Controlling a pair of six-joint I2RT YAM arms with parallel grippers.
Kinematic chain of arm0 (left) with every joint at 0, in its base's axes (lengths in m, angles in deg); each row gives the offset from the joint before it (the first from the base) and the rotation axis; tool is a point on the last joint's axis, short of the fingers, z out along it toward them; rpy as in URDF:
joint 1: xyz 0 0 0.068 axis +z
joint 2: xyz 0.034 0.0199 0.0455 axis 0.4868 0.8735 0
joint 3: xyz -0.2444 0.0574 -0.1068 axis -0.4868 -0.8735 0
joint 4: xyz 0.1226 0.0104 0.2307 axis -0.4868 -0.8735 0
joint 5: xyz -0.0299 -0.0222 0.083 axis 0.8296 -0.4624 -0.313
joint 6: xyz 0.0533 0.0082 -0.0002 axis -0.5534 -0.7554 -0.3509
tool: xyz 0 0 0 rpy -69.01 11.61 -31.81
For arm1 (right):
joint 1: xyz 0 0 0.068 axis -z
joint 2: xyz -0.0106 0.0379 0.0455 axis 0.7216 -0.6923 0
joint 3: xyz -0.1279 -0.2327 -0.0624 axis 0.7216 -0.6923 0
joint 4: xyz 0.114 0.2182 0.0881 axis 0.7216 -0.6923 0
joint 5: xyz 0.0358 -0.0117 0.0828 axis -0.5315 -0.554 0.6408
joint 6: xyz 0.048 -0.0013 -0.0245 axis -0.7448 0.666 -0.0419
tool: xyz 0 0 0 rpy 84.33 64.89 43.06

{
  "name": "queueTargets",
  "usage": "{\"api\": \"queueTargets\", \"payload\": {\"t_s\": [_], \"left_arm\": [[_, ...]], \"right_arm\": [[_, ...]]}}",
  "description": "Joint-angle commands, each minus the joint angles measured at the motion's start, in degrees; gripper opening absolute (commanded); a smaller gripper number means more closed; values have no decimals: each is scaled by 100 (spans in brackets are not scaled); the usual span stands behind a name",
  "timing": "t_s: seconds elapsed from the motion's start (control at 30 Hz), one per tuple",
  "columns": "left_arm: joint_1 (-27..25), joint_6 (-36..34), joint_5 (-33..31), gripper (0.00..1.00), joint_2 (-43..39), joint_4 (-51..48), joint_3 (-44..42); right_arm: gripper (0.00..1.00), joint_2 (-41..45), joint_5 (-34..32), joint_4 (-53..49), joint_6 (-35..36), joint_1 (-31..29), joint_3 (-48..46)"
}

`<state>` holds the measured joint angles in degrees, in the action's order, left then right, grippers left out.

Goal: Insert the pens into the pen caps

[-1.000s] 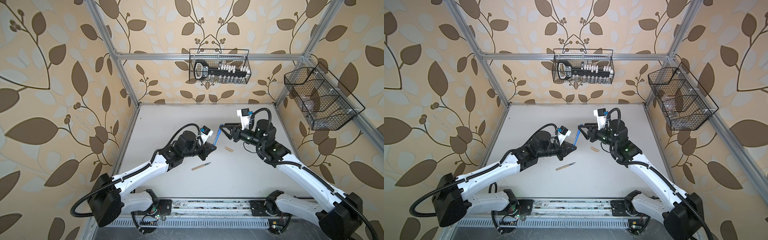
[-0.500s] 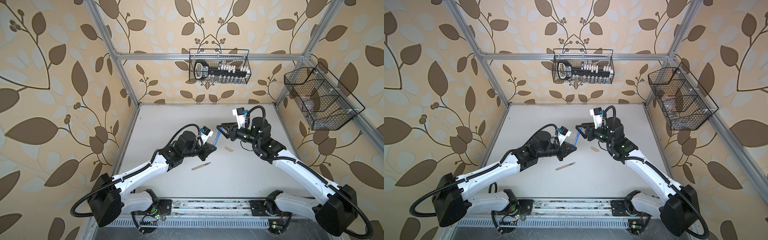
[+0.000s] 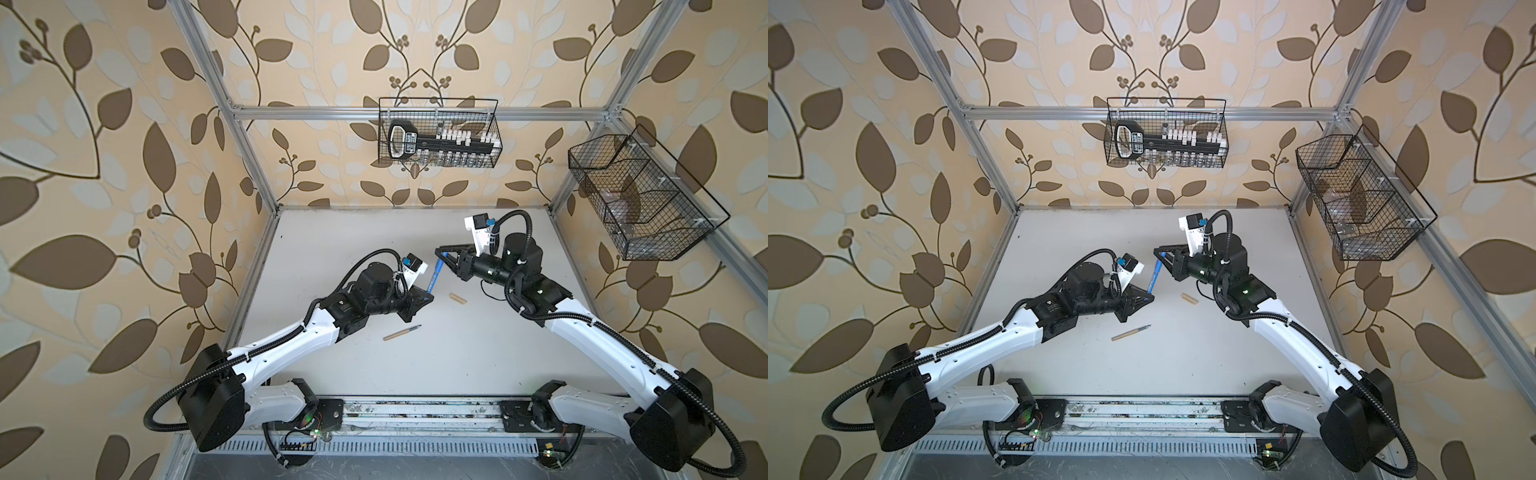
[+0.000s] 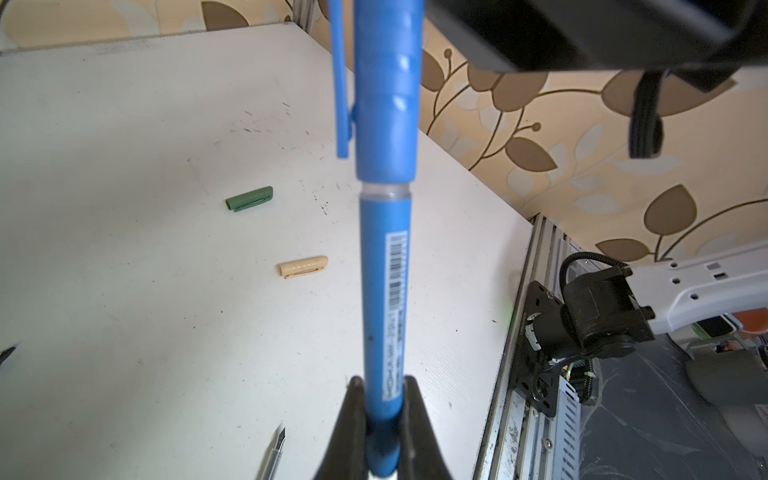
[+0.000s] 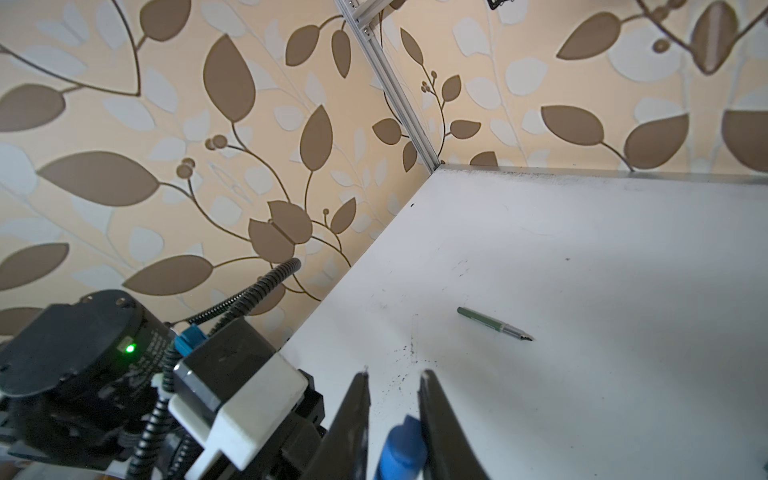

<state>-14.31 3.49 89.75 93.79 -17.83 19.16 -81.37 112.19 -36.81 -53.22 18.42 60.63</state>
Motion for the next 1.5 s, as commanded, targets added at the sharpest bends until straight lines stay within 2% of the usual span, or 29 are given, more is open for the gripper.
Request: {"api": "queueTargets", "payload": {"t_s": [0.0,0.1,0.47,0.73,0.97,1.1,1.47], "left_arm": [[20,1,-180,0,-38,268,35],[20,11,-257,0,-93,374,59],[59,-103,-1339,0,-174,883,316],[498,3,-1018,0,148,1218,665],[973,441,-875,0,637,2248,659],[1055,582,-764,0,841,2660,692],[1195,588,-645,0,1125,2812,1029]], "right_arm": [[10,-76,68,-28,56,-69,148],[0,-102,24,-158,87,-101,120],[0,-64,-397,-81,-228,-266,-512],[0,-33,-880,36,-474,-618,-1021],[0,-127,-1003,608,-1030,-723,-1542],[0,-200,-1055,757,-1204,-828,-1651],[0,-510,-1235,635,-1464,-1023,-1849]]}}
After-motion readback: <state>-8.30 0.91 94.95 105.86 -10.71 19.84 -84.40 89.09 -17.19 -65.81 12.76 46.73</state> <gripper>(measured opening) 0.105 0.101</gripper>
